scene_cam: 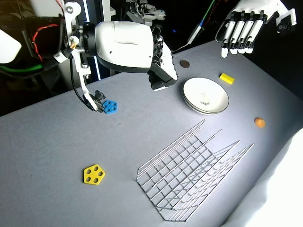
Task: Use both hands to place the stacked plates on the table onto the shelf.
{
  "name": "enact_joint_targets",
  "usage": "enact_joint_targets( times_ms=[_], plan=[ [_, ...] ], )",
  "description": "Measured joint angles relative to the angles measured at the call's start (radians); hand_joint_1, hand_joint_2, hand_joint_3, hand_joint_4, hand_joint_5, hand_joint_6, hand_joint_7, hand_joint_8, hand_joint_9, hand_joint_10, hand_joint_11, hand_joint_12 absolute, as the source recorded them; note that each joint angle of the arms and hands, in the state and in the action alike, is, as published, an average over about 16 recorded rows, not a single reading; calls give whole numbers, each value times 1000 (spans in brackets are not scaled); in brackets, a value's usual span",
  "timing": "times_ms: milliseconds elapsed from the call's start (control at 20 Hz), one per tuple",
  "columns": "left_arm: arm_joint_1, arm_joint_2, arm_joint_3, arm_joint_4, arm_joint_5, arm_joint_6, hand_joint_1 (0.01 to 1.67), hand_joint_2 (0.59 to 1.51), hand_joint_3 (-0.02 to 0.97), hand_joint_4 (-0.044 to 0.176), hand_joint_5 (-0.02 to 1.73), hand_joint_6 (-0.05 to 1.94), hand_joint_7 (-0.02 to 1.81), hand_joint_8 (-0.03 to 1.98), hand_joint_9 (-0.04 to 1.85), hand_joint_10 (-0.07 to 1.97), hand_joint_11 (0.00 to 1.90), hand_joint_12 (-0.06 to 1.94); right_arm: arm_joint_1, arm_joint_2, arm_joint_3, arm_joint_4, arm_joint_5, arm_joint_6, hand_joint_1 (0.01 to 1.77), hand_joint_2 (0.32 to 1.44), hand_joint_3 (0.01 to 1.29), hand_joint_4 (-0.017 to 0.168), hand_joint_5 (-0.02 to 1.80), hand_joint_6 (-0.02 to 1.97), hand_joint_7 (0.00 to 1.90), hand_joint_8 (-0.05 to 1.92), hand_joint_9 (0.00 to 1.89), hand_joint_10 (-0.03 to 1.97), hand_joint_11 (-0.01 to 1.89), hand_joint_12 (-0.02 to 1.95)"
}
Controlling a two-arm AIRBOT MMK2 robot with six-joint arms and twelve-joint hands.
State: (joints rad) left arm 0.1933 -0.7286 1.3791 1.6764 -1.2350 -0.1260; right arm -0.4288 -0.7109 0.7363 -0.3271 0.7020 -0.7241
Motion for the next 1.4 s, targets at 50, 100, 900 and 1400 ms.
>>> enact_joint_targets(
  times_ms=[50, 100, 900, 1400],
  plan=[
    [0, -1, 0, 0, 0, -4, 92, 1114, 64, 0, 274, 111, 188, 455, 159, 508, 111, 582, -1, -1, 0, 3, 1, -4, 246, 1063, 51, 3, 242, 885, 277, 855, 249, 879, 221, 833],
    [0, -4, 0, 1, 0, -11, 84, 1108, 63, 0, 246, 100, 169, 406, 144, 456, 100, 519, -3, -2, 0, 8, 3, -11, 223, 1070, 48, 2, 219, 795, 250, 769, 224, 790, 199, 747],
    [63, -57, 61, 64, -100, -93, 17, 1062, 46, 1, 17, 4, 20, -12, 19, 8, 11, -12, -27, -16, -8, 46, 51, -120, 131, 1090, 16, 5, 21, 19, 22, 12, 17, 4, 21, -4],
    [282, -144, 198, 14, -160, -14, 17, 1071, 42, 1, 19, 5, 19, -12, 16, 9, 13, -10, -101, -38, -19, 69, 152, -229, 765, 1013, 16, 6, 20, 19, 22, 10, 14, 5, 22, -4]
  ],
)
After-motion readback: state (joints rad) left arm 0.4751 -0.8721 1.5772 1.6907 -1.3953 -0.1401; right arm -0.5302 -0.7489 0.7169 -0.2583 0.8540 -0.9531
